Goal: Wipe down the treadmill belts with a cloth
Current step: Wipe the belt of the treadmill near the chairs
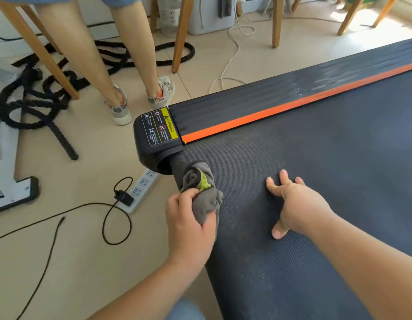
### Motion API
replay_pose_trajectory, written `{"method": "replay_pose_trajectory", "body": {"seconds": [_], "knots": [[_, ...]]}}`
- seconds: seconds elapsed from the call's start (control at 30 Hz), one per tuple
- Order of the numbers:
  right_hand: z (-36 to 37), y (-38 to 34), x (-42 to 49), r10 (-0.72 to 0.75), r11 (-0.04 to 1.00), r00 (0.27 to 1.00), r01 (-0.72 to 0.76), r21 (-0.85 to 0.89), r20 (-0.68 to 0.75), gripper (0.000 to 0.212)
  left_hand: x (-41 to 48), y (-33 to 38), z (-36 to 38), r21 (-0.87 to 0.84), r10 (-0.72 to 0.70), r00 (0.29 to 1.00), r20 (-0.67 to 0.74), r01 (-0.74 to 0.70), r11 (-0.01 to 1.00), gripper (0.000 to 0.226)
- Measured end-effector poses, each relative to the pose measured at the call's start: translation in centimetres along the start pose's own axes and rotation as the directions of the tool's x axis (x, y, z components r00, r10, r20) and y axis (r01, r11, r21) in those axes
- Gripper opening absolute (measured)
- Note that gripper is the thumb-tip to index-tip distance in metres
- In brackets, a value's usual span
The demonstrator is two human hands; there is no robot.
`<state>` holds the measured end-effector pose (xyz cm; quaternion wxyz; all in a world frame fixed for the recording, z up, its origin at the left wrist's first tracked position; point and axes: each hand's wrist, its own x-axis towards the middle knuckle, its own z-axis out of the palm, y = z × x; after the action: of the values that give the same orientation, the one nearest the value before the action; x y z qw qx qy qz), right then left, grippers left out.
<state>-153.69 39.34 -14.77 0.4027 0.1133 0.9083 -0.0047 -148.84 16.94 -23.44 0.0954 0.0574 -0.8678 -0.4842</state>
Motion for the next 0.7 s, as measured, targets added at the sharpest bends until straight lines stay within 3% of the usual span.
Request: {"method": "replay_pose_trajectory", "body": {"seconds": [0.13,0.2,0.27,0.37,0.43,0.5,0.6,0.7], "knots": [[0.0,-0.1,0.0,-0.002,1.0,0.999,0.002,-0.007,-0.033,0.142,1.6,-0.8,-2.5,0.031,0.022,0.977,0.213,-0.029,0.999,0.047],[0.1,0.0,-0.2,-0.007,1.0,0.999,0.007,-0.006,-0.034,0.141,5.6,-0.9,-1.8,0.113,0.004,0.988,0.153,-0.021,0.993,0.048],[0.3,0.1,-0.2,-0.008,1.0,0.999,0.008,-0.003,-0.04,0.141,8.8,-0.5,-0.8,0.085,-0.133,0.991,0.02,0.131,0.988,0.051],[0.2,0.0,-0.3,-0.008,1.0,0.999,0.007,-0.005,-0.04,0.142,7.6,0.2,0.7,-0.087,-0.314,0.939,-0.144,0.304,0.949,0.044],[0.2,0.0,-0.4,-0.014,1.0,0.999,0.014,-0.009,-0.045,0.141,3.3,0.5,0.5,-0.239,-0.422,0.893,-0.157,0.38,0.893,0.036],[0.3,0.0,-0.5,-0.014,1.0,0.998,0.013,-0.01,-0.064,0.141,-2.0,0.7,-0.5,-0.231,-0.517,0.853,-0.067,0.491,0.84,0.042],[0.3,0.0,-0.8,-0.017,1.0,0.997,0.017,-0.003,-0.073,0.141,-6.7,1.1,-2.0,-0.129,-0.689,0.713,0.129,0.701,0.701,0.047],[0.4,-0.1,-1.0,-0.027,1.0,0.995,0.028,0.005,-0.099,0.138,-1.8,0.7,-2.3,-0.131,-0.713,0.686,0.147,0.728,0.673,0.042]]}}
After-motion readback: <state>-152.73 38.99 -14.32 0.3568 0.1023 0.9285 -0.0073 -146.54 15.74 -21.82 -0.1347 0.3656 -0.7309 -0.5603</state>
